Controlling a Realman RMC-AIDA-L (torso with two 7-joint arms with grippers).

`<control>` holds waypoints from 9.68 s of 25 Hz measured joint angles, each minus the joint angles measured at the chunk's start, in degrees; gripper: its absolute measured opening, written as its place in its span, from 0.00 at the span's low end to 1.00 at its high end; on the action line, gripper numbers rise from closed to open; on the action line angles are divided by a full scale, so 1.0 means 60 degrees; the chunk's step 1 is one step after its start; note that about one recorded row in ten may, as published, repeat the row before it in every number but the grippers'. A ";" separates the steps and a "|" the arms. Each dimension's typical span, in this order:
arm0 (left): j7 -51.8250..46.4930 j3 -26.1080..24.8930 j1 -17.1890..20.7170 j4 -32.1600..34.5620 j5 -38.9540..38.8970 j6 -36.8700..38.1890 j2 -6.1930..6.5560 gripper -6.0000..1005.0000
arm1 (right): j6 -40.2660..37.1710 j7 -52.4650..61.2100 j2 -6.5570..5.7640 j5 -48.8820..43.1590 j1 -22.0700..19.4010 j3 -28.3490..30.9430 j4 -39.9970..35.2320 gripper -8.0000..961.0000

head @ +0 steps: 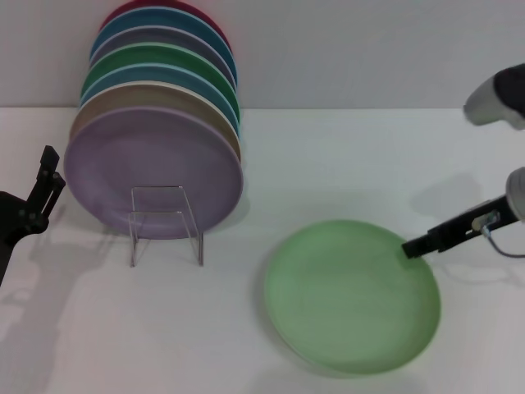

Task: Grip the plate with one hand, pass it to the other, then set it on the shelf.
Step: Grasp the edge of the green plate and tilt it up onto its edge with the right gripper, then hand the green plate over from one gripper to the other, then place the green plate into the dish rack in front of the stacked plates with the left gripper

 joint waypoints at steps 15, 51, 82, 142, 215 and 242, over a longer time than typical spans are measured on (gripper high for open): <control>0.0005 0.0014 -0.0010 0.0016 0.0001 -0.0007 0.0000 0.73 | -0.0349 0.0506 0.0021 -0.0423 0.0322 -0.0687 -0.0649 0.75; -0.0015 0.0053 0.0035 0.0015 0.0002 0.0043 0.0000 0.71 | -0.0361 -0.0254 0.0018 0.0838 -0.0200 -0.0400 -0.0135 0.07; 0.0066 0.0176 -0.0488 -0.3248 0.2439 -0.1813 0.0722 0.70 | -0.2136 -0.6965 0.0108 0.7891 -0.4102 0.1530 0.1421 0.03; 0.8808 -0.4001 -0.1440 -1.1603 -0.2665 -2.0617 0.0087 0.68 | -0.1758 -0.8286 0.0105 0.7936 -0.3646 0.1008 0.1243 0.05; 0.2091 -0.1897 -0.2168 0.0403 0.3720 0.1187 0.0428 0.05 | 0.2402 -1.1245 0.0110 1.1674 -0.3488 0.6487 -0.4161 0.77; 0.2602 -0.1503 -0.2372 0.1289 0.3729 0.1563 0.0634 0.06 | 0.3075 -1.1358 0.0093 1.1705 -0.3294 0.6421 -0.4120 0.78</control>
